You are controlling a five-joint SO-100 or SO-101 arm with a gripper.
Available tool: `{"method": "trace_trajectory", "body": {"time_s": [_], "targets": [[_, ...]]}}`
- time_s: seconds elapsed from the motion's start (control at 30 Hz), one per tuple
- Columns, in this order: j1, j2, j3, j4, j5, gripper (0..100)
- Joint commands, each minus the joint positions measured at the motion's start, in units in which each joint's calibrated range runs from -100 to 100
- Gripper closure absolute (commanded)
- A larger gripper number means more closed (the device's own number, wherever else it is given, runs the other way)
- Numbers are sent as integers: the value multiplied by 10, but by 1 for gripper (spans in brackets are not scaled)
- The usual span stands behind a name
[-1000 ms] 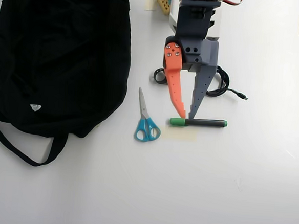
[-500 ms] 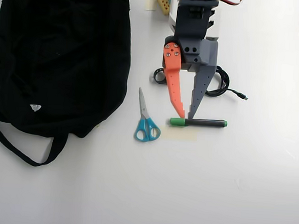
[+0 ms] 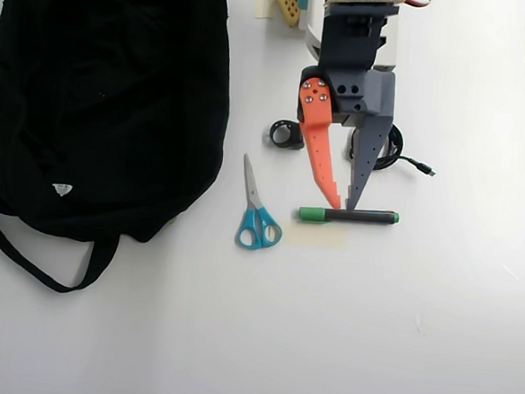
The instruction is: Put the green marker into the black bag
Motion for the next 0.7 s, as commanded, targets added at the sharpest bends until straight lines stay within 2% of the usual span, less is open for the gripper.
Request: {"method": "trace_trajectory", "body": {"time_s": [0.0, 0.13, 0.27, 0.43, 0.67], "targets": [[-6, -14, -14, 102, -1, 98], [-6, -14, -18, 178, -1, 98], [-15, -12, -64, 333, -1, 98], [-18, -11, -70, 439, -3, 98], [-26, -5, -71, 558, -46, 98]]}}
